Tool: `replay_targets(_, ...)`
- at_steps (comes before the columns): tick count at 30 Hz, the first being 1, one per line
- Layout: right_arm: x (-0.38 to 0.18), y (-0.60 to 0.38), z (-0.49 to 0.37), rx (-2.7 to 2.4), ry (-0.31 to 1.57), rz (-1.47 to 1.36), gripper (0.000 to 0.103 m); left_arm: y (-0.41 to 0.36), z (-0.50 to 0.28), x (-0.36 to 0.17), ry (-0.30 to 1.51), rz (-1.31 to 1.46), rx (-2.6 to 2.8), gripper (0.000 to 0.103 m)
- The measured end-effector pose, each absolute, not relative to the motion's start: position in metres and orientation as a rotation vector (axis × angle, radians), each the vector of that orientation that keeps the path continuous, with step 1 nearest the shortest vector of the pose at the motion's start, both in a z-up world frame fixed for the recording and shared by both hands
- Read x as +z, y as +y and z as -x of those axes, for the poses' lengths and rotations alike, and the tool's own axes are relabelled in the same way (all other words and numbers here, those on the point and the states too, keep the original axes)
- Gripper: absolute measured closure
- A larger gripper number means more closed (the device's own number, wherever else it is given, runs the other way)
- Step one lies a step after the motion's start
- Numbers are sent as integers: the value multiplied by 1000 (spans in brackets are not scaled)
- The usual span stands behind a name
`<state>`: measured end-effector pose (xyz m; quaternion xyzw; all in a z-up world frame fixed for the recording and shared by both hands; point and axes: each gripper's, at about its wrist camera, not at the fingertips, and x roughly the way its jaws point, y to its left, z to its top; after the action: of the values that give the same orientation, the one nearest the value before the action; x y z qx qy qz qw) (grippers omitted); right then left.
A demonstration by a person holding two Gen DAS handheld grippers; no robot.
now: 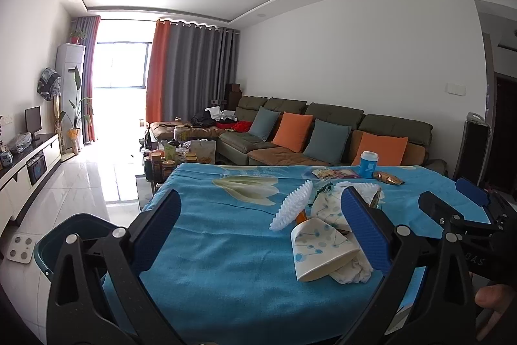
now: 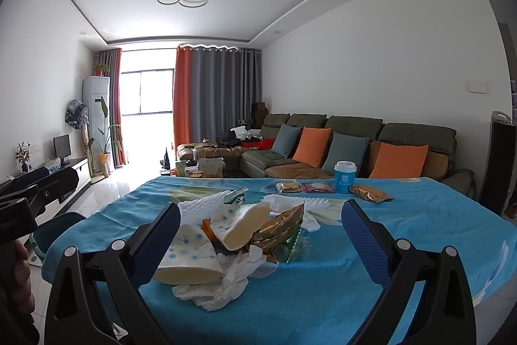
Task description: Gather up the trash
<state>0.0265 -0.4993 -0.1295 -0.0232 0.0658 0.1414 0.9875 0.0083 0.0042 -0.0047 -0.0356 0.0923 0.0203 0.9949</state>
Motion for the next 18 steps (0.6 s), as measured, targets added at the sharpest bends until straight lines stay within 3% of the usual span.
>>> replay_targets(18,-127,-494,-25,281,114,55,7,5,-2,-2,178,71,26,6)
